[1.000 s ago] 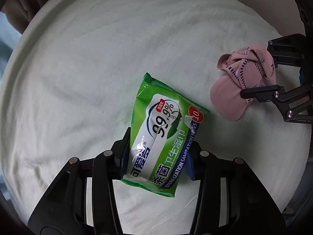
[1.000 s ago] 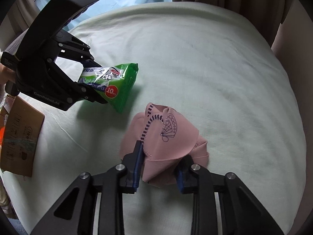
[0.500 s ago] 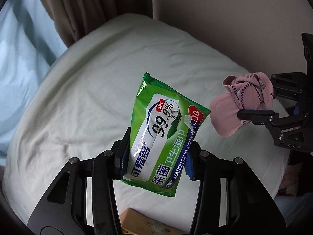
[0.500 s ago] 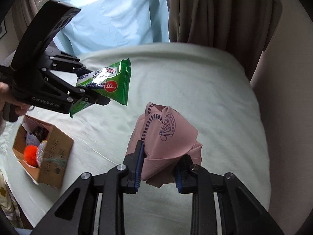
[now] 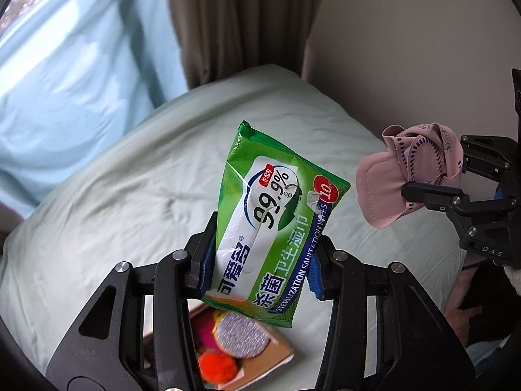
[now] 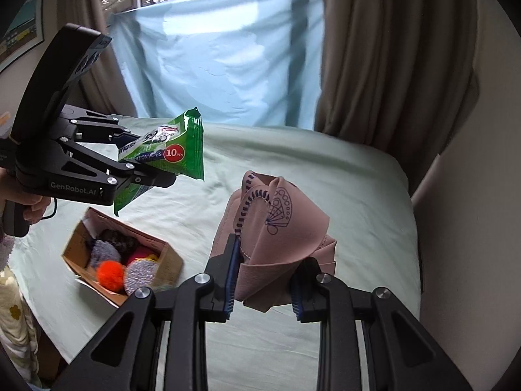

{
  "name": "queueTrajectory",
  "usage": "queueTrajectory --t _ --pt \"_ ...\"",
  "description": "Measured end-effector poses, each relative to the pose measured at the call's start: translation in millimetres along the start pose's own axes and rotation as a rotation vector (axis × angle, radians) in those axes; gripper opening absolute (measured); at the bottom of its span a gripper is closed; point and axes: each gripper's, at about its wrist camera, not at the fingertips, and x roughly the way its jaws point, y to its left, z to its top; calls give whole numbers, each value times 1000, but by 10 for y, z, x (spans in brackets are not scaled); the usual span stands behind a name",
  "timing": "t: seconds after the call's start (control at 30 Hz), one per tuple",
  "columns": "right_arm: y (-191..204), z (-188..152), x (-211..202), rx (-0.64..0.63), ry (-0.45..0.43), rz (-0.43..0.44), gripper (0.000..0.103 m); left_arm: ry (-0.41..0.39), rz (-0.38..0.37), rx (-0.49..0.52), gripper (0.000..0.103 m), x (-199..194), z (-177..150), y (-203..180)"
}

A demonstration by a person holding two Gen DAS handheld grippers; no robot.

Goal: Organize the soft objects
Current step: 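Carry wipes pack and pink fabric over the box with both tools, then release wipes pack and pink fabric into the box and withdraw both tools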

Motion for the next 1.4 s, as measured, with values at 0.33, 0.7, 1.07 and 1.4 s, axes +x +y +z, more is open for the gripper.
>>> queueTrajectory --t 0.33,0.7,1.07,1.4 --pt "1342 353 51 -79 -3 114 25 20 98 -181 41 -759 -1036 888" --pt "2493 247 641 21 110 192 25 130 121 -293 41 -787 -2188 1634" --pt "2667 -201 1651 243 397 152 25 277 117 -500 41 142 -2819 1874" --pt "2490 -420 2212 315 501 100 25 349 127 -628 41 655 -2887 1898"
